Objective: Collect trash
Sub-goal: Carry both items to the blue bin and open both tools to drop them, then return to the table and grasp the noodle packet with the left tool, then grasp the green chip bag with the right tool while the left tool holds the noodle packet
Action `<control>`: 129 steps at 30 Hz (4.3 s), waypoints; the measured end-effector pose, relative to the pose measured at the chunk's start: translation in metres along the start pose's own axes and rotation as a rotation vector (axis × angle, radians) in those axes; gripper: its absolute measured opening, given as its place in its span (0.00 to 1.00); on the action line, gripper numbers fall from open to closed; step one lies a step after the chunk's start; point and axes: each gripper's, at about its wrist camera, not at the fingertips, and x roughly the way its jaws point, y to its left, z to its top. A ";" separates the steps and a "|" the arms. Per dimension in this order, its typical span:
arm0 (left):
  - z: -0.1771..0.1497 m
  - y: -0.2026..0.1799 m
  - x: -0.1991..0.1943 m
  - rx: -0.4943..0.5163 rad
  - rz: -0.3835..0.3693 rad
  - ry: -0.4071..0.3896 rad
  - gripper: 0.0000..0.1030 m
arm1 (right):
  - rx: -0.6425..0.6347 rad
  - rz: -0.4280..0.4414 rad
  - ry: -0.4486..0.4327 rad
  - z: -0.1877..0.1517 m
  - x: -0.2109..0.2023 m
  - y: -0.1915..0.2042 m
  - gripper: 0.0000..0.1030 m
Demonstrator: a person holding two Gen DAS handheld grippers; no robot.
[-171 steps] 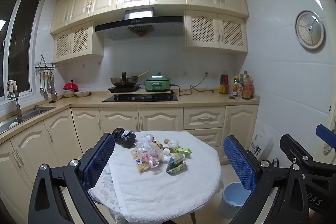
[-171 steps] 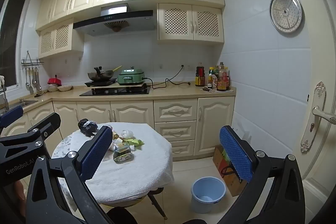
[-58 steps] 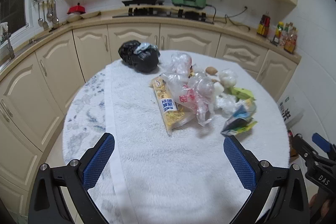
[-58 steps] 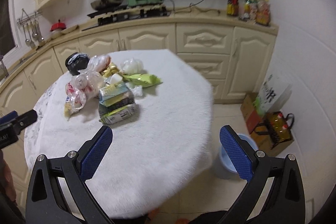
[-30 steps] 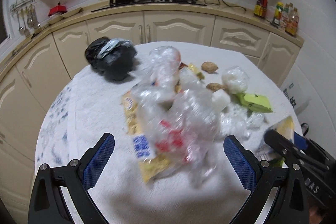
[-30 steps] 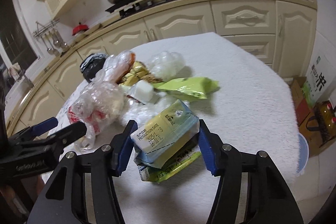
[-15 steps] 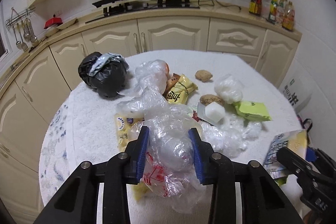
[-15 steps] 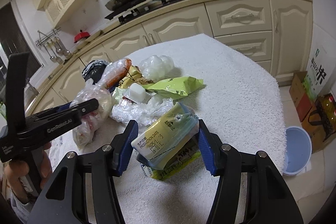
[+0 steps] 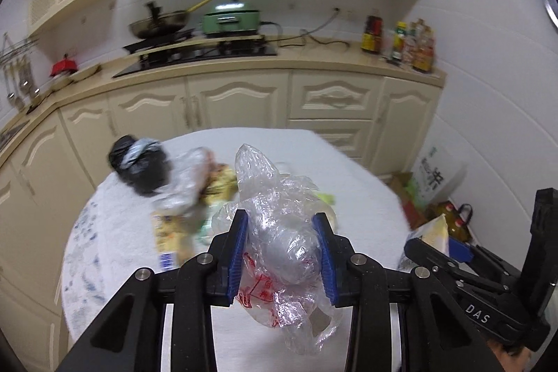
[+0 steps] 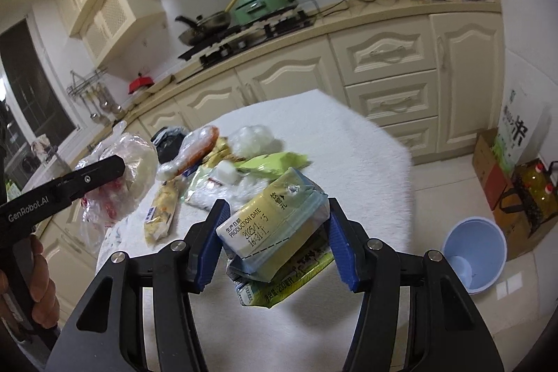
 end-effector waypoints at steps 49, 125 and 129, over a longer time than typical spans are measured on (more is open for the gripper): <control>0.029 -0.334 0.313 0.252 -0.076 0.196 0.66 | 0.338 -0.482 0.113 -0.049 0.036 -0.397 0.79; -0.036 0.086 0.007 -0.149 0.224 0.057 0.29 | -0.238 0.012 0.188 0.025 0.115 0.021 0.22; -0.030 0.048 0.003 -0.105 0.147 0.041 0.29 | -0.208 0.043 0.146 0.017 0.085 0.012 0.22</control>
